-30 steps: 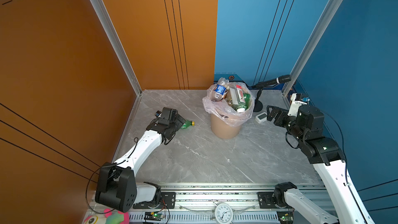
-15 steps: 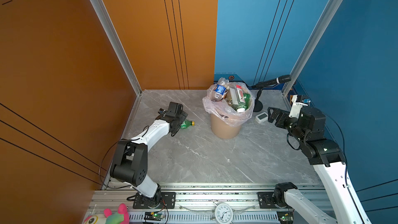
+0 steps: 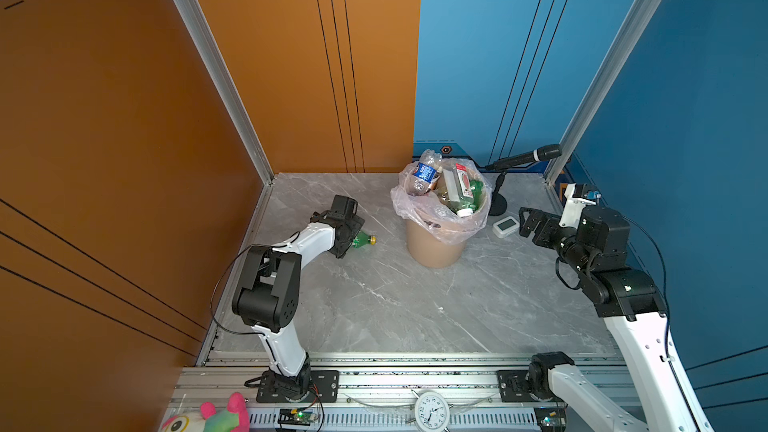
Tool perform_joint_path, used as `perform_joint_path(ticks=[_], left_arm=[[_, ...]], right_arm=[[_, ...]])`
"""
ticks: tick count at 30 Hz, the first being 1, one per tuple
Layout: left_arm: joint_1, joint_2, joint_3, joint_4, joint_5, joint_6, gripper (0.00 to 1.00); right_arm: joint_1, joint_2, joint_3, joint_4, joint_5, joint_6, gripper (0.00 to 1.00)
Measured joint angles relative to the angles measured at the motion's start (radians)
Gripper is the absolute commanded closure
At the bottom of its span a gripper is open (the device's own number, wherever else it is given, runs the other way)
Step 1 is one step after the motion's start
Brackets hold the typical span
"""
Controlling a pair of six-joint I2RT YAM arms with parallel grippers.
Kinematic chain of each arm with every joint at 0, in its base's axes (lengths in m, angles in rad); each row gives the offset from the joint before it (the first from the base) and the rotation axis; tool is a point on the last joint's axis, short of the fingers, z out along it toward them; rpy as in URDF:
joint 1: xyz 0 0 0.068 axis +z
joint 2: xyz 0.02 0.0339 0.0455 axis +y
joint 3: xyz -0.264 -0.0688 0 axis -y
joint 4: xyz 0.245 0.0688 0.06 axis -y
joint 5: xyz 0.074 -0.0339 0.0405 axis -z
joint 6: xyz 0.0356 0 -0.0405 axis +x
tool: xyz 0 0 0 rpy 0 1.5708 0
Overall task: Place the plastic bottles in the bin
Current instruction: 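Withdraw the right gripper while the left gripper reaches to the green soda bottle, then grasp the green soda bottle with the left gripper and lift it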
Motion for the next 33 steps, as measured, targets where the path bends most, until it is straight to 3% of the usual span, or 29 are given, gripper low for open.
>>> perform_joint_path(ticks=[2,7,11,17,25,33], left_arm=[[0.002,0.016,0.01,0.003,0.008,0.0,0.01],[0.003,0.042,0.011,0.01,0.025,-0.002,0.09],[0.003,0.053,0.011,0.034,0.053,0.003,0.24],[0.003,0.063,0.01,0.06,0.08,0.006,0.39],[-0.002,0.037,0.002,0.071,0.089,0.047,0.45],[-0.021,-0.205,0.0,0.058,0.091,0.164,0.47]], right_arm=[[-0.002,0.0,-0.001,0.0,-0.004,0.0,0.0],[-0.006,0.004,-0.002,0.001,-0.017,0.0,0.0],[-0.007,0.012,-0.005,0.001,-0.018,0.001,0.0],[-0.011,0.021,-0.009,0.002,-0.019,0.005,0.0],[-0.016,0.021,-0.01,0.005,-0.021,0.021,0.0],[-0.02,0.021,-0.014,0.008,-0.021,0.038,0.0]])
